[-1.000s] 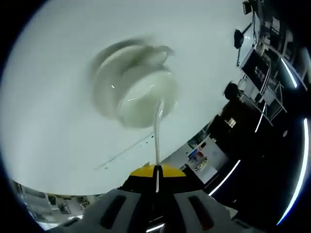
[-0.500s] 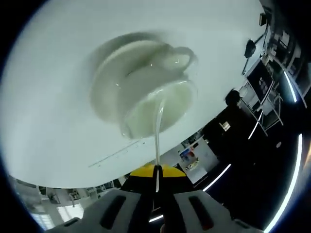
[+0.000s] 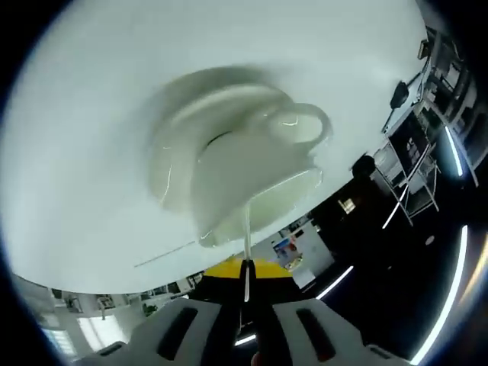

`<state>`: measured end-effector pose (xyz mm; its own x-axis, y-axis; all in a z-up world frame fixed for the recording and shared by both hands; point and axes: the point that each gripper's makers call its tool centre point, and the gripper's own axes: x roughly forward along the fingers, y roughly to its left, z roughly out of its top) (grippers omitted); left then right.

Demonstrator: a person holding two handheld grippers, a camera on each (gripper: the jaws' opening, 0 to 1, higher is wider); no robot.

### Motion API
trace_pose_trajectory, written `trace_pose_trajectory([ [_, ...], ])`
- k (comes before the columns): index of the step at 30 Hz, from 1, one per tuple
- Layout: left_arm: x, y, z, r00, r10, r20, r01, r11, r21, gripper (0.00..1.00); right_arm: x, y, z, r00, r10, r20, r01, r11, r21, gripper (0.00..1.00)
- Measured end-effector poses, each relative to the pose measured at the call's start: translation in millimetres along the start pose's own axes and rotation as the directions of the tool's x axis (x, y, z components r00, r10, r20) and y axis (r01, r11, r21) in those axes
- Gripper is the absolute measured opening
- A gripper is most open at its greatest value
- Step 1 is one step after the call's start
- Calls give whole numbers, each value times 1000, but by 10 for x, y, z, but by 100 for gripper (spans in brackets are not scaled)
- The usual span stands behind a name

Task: Tidy tabletop coffee trays, cups and spoons，present forward

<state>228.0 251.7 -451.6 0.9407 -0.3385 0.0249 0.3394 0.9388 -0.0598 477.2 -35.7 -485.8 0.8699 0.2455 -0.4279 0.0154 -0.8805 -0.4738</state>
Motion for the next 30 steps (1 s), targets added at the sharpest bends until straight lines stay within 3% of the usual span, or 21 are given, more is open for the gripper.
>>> trace_pose_trajectory([
  [16,3,15,20,1000,7,4,-7,1000,3,32,56,83,78,1000,20,11,-18,996,-92,4],
  [30,-3,66,-17,1000,26,-9,-26,1000,-14,30,46,118,37,999,33,7,-32,996,-82,7],
])
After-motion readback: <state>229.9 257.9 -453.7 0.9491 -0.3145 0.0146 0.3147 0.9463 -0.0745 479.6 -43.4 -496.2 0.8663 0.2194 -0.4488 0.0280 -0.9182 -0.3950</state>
